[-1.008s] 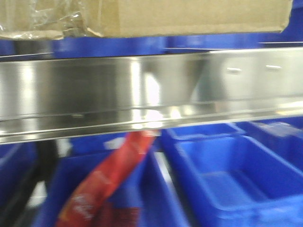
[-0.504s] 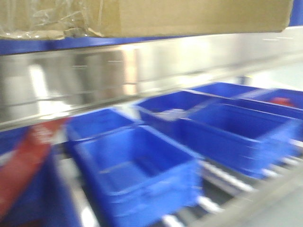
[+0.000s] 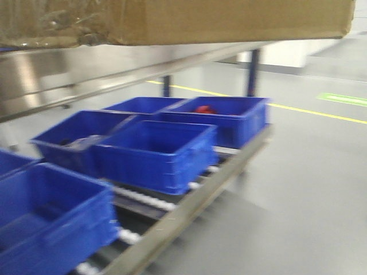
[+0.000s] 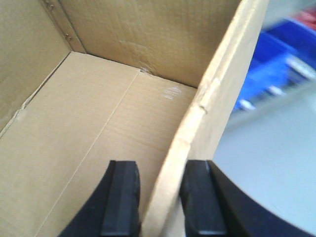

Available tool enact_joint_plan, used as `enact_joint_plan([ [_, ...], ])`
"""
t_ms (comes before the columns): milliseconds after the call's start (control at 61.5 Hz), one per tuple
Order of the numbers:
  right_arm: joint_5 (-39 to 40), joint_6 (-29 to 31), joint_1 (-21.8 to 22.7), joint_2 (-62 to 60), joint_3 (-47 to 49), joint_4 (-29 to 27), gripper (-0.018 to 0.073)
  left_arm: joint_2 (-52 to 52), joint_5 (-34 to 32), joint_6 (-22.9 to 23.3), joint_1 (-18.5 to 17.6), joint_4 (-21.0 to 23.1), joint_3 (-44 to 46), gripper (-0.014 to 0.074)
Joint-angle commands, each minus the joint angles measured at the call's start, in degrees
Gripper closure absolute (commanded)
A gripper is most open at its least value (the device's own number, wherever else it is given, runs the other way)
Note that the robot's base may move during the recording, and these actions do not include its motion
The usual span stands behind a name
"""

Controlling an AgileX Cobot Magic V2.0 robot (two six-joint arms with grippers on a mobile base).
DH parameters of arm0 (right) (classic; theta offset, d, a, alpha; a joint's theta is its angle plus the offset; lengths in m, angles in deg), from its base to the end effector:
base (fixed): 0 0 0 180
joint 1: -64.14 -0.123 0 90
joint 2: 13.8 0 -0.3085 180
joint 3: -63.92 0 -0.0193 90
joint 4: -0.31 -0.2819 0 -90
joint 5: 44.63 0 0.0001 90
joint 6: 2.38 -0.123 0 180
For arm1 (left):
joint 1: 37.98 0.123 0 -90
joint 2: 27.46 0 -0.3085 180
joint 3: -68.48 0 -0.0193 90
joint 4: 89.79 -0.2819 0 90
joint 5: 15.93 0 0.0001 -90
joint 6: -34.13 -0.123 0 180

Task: Grab carton from right shelf to conveyor
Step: 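Carry the carton in both grippers while driving toward the red conveyor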

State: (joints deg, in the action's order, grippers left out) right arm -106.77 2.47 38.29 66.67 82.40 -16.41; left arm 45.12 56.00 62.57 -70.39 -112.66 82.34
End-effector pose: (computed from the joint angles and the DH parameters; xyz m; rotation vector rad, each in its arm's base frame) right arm 0.2458 0.1539 0.5116 -0.5780 2.1037 0.5676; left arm 0.2160 -0.0833 0.5079 0.0199 2.2003 -0.0924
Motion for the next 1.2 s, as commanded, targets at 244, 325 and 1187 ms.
enact_joint_plan([
  [244, 3.9, 2.2, 0.0, -0.4, 0.4, -0.5, 0.0628, -0.5, -2.2, -2.2, -0.8, 2.8, 0.1, 0.0613],
  [325, 3.9, 2.2, 0.0, -0.4, 0.4, -0.5, 0.0628, -0.5, -2.4, -2.2, -0.8, 2.8, 0.1, 0.0613],
  [1187, 3.9, 2.2, 0.0, -0.4, 0.4, -0.5, 0.0628, -0.5, -2.5, -2.2, -0.8, 2.6, 0.1, 0.0613],
])
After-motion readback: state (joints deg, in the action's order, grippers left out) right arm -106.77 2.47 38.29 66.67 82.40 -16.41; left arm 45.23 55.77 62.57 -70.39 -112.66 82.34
